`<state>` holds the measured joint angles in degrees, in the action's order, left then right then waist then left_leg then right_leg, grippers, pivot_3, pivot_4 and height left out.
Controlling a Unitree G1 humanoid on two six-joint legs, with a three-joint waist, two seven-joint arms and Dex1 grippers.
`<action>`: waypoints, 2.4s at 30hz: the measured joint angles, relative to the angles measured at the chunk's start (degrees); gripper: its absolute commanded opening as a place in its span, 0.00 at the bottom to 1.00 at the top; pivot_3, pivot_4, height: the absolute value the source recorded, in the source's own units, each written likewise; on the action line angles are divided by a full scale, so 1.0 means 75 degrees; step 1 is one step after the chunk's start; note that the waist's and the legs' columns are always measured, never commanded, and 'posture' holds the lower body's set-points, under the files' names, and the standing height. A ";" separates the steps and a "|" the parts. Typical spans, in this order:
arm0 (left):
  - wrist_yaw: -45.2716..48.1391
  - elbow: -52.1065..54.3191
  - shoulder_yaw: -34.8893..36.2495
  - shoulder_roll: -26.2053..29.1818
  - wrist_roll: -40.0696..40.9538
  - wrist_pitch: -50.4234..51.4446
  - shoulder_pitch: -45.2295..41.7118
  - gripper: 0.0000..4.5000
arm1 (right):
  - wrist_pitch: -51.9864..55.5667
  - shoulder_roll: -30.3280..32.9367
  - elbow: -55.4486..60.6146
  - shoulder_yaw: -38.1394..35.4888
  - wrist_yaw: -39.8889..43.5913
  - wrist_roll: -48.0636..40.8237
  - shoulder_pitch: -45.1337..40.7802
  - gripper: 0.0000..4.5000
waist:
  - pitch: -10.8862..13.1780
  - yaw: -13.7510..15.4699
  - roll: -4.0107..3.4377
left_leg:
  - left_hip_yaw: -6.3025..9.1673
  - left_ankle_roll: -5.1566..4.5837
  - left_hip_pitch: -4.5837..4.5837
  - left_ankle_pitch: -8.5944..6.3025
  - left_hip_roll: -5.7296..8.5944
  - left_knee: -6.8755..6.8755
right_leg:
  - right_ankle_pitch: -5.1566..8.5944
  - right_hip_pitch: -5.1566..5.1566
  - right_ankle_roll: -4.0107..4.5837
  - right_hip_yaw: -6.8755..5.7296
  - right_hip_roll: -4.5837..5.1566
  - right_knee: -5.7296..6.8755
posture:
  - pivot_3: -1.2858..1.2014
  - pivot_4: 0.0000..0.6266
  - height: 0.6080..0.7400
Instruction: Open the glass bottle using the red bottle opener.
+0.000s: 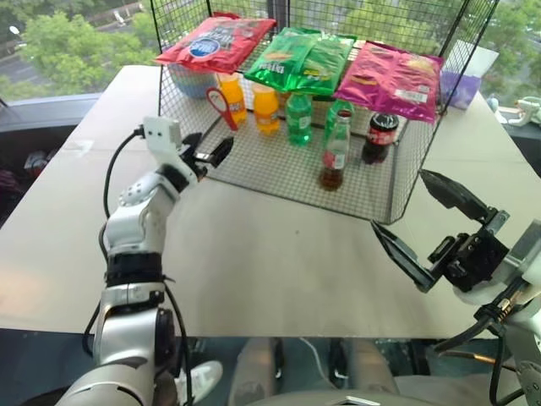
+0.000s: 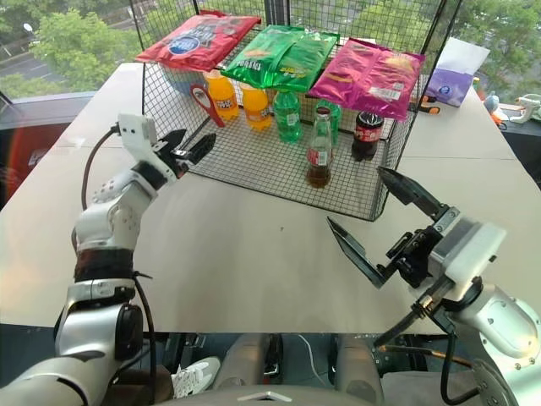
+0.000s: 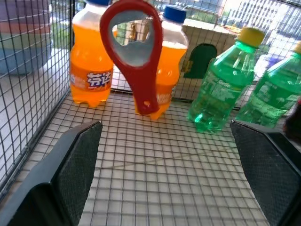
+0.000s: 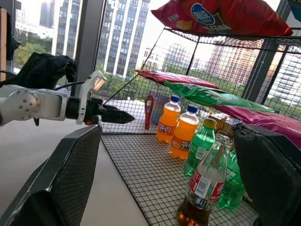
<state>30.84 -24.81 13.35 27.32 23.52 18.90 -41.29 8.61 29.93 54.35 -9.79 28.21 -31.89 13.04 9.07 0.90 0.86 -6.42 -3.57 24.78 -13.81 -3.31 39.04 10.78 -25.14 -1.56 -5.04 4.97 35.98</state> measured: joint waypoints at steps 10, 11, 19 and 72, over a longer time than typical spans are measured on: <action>0.0001 -0.2751 -0.0062 0.0144 -0.0866 -0.1065 -0.1717 1.00 | -0.0010 -0.0016 0.0117 0.0002 -0.0006 0.0218 0.0422 0.99 | 0.0018 -0.0008 0.0031 | 0.0002 -0.0001 0.0002 0.0000 0.0001 0.0000 | 0.0000 0.0000 -0.0001 -0.0004 -0.0003 0.0000 | 0.52 0.24 0.91; 0.0006 -0.2995 -0.0063 0.0151 -0.0911 -0.1201 -0.1847 1.00 | -0.0014 -0.0029 0.0122 -0.0006 -0.0012 0.0248 0.0463 0.99 | 0.0018 -0.0009 0.0032 | 0.0001 -0.0001 0.0002 0.0000 0.0001 0.0001 | 0.0000 0.0001 -0.0001 -0.0004 -0.0002 0.0000 | 0.52 0.24 0.91; 0.0379 -0.4897 -0.0086 0.0110 -0.1397 -0.2362 -0.2880 0.74 | -0.0017 -0.0136 0.0194 0.0005 -0.0044 0.0426 0.0608 1.00 | 0.0029 -0.0007 0.0050 | 0.0003 -0.0002 0.0008 0.0000 0.0002 0.0008 | 0.0000 0.0000 -0.0002 -0.0006 0.0000 0.0000 | 0.52 0.24 0.91; 0.5614 0.2641 0.0239 -0.0005 0.3391 0.7132 0.0951 0.02 | 0.3529 0.1605 -0.0150 0.0701 -0.3213 -0.5656 -0.2170 1.00 | 0.0049 -0.0087 0.0085 | 0.0014 0.0004 -0.0014 0.0007 -0.0029 0.0059 | 0.0002 0.0001 0.0003 0.0017 0.0014 0.0080 | 0.52 0.24 0.91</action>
<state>72.94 -5.00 15.15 27.28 48.96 72.39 -34.16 35.08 41.97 53.23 -4.53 4.11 -74.31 -3.23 9.43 0.25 1.50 -6.32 -3.54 24.67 -13.76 -3.53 39.48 10.80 -25.13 -1.54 -4.92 5.08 36.58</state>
